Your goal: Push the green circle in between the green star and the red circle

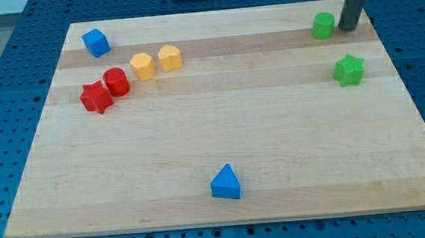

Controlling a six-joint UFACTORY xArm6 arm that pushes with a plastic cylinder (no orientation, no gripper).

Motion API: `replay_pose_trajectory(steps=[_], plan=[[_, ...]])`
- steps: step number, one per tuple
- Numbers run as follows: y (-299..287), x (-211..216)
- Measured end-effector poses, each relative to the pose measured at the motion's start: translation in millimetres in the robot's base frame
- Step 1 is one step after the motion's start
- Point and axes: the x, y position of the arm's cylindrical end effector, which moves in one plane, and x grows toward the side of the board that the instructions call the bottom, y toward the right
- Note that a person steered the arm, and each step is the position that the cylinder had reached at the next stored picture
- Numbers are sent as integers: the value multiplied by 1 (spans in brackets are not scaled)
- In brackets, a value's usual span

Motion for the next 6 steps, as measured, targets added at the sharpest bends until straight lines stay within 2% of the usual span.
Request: replay_pose_trajectory(steps=[2,3,6], plan=[[-27,0],[-65,13],[-201,95]])
